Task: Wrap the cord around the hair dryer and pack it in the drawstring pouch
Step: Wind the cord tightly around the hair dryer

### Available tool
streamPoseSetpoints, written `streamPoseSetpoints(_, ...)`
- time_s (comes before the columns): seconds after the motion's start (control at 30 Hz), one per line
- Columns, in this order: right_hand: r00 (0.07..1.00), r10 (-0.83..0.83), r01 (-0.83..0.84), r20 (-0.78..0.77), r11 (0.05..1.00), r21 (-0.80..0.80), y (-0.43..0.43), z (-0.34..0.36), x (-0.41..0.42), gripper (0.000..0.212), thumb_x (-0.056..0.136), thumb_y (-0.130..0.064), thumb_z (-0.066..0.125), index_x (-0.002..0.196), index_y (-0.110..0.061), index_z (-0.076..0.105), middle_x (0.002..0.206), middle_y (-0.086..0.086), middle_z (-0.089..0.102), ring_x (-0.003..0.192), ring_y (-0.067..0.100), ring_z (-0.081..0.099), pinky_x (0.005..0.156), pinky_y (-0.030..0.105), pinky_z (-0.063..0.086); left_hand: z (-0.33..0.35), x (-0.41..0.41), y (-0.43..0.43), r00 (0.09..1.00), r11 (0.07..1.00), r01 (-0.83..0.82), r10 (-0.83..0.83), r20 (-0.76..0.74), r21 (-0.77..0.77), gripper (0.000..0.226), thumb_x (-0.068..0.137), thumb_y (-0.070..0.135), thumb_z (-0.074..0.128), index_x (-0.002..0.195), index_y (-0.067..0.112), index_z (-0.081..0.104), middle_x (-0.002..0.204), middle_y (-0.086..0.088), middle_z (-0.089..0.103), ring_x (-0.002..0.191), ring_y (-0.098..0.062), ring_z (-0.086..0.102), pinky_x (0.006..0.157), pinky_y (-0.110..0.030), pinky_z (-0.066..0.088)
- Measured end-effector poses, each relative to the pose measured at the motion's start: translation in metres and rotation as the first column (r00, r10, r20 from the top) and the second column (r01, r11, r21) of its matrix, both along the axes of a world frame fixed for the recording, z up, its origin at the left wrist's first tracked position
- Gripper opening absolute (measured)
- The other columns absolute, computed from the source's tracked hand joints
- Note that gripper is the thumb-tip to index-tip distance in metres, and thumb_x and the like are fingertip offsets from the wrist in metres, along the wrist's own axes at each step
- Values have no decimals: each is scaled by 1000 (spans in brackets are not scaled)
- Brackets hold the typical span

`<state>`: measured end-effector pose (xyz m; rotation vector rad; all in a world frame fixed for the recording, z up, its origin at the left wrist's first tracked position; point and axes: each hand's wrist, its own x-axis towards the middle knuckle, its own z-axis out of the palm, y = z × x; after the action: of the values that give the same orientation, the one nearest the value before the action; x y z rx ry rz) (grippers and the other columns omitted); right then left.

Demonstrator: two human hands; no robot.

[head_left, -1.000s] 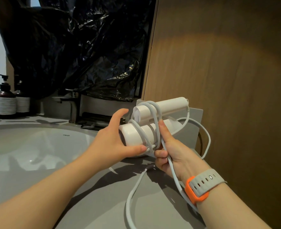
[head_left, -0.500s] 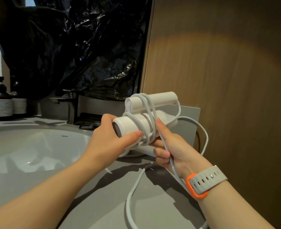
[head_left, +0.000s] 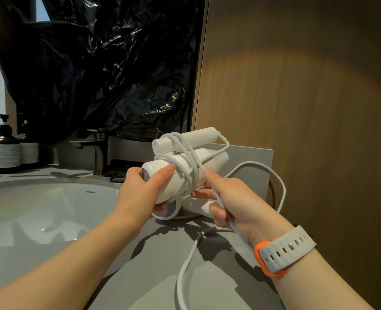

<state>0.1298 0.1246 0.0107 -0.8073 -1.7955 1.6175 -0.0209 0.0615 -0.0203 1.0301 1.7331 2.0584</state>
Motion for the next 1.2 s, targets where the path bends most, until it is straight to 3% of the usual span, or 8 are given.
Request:
streamPoseSetpoints(0.17, 1000, -13, 13, -1, 976, 217, -11, 9, -6, 22, 98, -29, 43, 104, -18, 61, 79, 4, 70, 34, 10, 36, 35, 18, 29, 4, -7, -1, 968, 996, 71, -80, 237, 46, 60, 78, 53, 63, 117, 8, 52, 107, -18, 61, 73, -26, 65, 46, -27, 50)
streamPoseSetpoints(0.33, 997, 35, -55, 70, 950, 308, -19, 18, -11, 23, 99, -26, 41, 100, -20, 63, 55, 1, 58, 40, 11, 31, 38, 19, 25, 10, -4, -8, 914, 982, 118, -165, 371, 148, 34, 88, 50, 51, 98, 19, 59, 91, -13, 64, 65, -21, 60, 48, -26, 49)
streamPoseSetpoints(0.4, 987, 76, -120, 139, 933, 341, -20, 23, -8, 23, 99, -25, 41, 100, -21, 64, 52, 1, 54, 40, 11, 29, 38, 19, 22, 14, -2, -10, 872, 974, 107, -189, 452, 200, 30, 89, 48, 49, 91, 20, 59, 82, -10, 62, 63, -20, 56, 50, -26, 47)
streamPoseSetpoints(0.5, 971, 90, -171, 221, 907, 384, -17, 28, -3, 25, 99, -23, 41, 101, -18, 66, 51, 0, 46, 36, 8, 29, 38, 18, 21, 20, -6, -13, 806, 967, 97, -216, 552, 237, 35, 87, 48, 48, 88, 15, 60, 74, -11, 60, 57, -20, 52, 41, -20, 45)
streamPoseSetpoints(0.63, 972, 51, -148, 231, 894, 423, -6, 27, -4, 27, 99, -24, 42, 96, -17, 68, 52, -1, 38, 35, 6, 28, 38, 16, 23, 22, -13, -18, 773, 970, 168, -239, 588, 174, 49, 83, 53, 48, 93, 7, 64, 68, -14, 59, 46, -18, 48, 35, -16, 41)
streamPoseSetpoints(0.87, 992, 69, -100, 105, 942, 321, 9, -1, -14, 27, 98, -26, 44, 97, -9, 66, 53, 0, 31, 45, 11, 22, 44, 22, 17, 19, -10, -18, 709, 944, 305, -315, 631, 129, 51, 80, 53, 49, 82, 6, 67, 63, -15, 60, 38, -15, 43, 30, -14, 35)
streamPoseSetpoints(1.07, 991, 132, -134, 21, 981, 143, 14, -8, -7, 29, 94, -33, 51, 90, -8, 65, 54, -1, 26, 45, 10, 20, 45, 22, 16, 15, -6, -18, 588, 868, 466, -450, 672, 172, 57, 82, 58, 46, 92, 6, 66, 68, -13, 59, 36, -10, 37, 32, -8, 30)
streamPoseSetpoints(1.2, 990, 141, -140, 11, 990, -21, 23, -10, 1, 33, 86, -36, 60, 104, -9, 59, 54, 0, 26, 43, 8, 20, 45, 19, 13, 16, -3, -20, 574, 825, 548, -490, 656, 136, 62, 82, 62, 44, 91, 3, 64, 66, -14, 56, 32, -9, 35, 28, -9, 29)
